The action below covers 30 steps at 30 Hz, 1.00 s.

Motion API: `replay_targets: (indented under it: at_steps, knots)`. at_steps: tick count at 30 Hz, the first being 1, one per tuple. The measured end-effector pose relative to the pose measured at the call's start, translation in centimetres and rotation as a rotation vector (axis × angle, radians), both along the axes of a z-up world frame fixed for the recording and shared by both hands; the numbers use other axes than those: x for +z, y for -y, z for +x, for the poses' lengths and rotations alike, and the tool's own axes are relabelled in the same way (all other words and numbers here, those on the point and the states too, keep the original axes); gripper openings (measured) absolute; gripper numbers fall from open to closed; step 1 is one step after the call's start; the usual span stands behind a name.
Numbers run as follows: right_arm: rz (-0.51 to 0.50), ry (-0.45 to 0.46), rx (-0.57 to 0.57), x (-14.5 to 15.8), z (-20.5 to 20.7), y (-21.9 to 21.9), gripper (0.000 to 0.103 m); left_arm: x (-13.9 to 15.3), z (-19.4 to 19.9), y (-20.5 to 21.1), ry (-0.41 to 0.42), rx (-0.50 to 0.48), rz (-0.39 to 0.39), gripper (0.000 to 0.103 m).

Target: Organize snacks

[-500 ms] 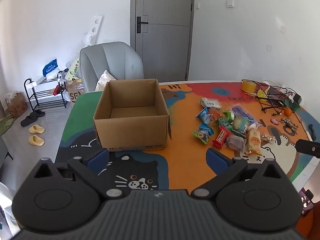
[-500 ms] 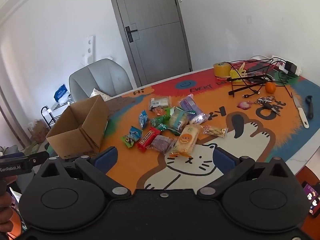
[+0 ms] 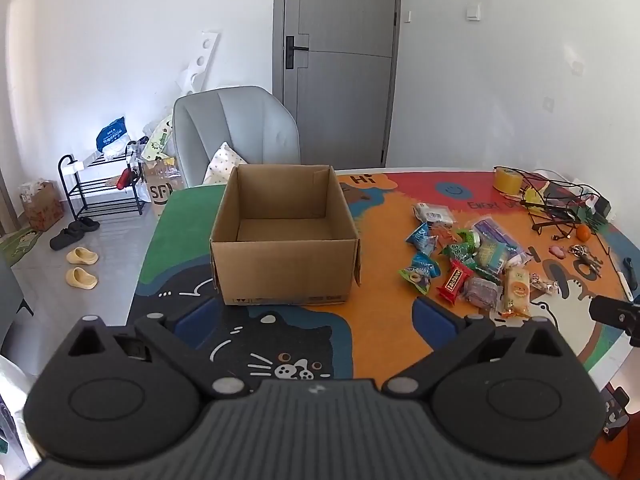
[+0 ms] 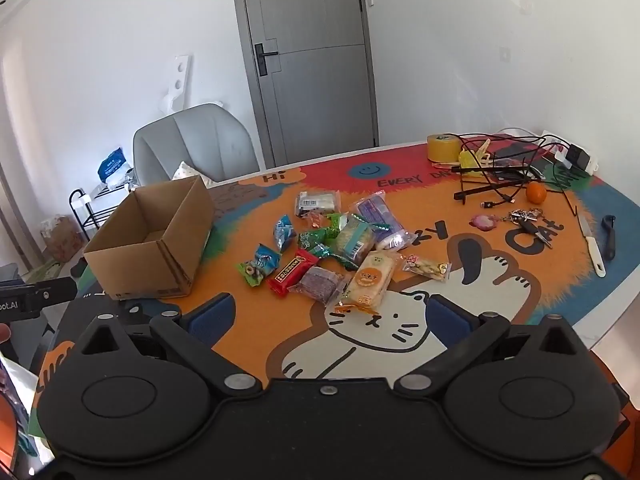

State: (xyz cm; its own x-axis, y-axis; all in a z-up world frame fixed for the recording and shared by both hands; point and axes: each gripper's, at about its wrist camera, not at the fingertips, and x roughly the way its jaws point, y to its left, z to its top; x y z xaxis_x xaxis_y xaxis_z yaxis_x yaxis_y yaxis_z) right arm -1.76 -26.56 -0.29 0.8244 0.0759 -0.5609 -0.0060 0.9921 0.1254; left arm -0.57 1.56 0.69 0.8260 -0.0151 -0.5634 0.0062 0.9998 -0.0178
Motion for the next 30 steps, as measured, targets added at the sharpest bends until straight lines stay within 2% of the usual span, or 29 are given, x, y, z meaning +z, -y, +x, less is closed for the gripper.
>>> replay_targets:
  at_steps: [12, 30]
  knots:
    - [-0.048, 0.021, -0.015, 0.4, -0.1, -0.3, 0.103, -0.5, -0.5, 1.0, -0.016, -0.040, 0.014, 0.103]
    - [-0.044, 0.019, -0.015, 0.5, -0.3, -0.2, 0.103, -0.1, -0.6, 1.3, -0.011, -0.044, 0.004, 0.103]
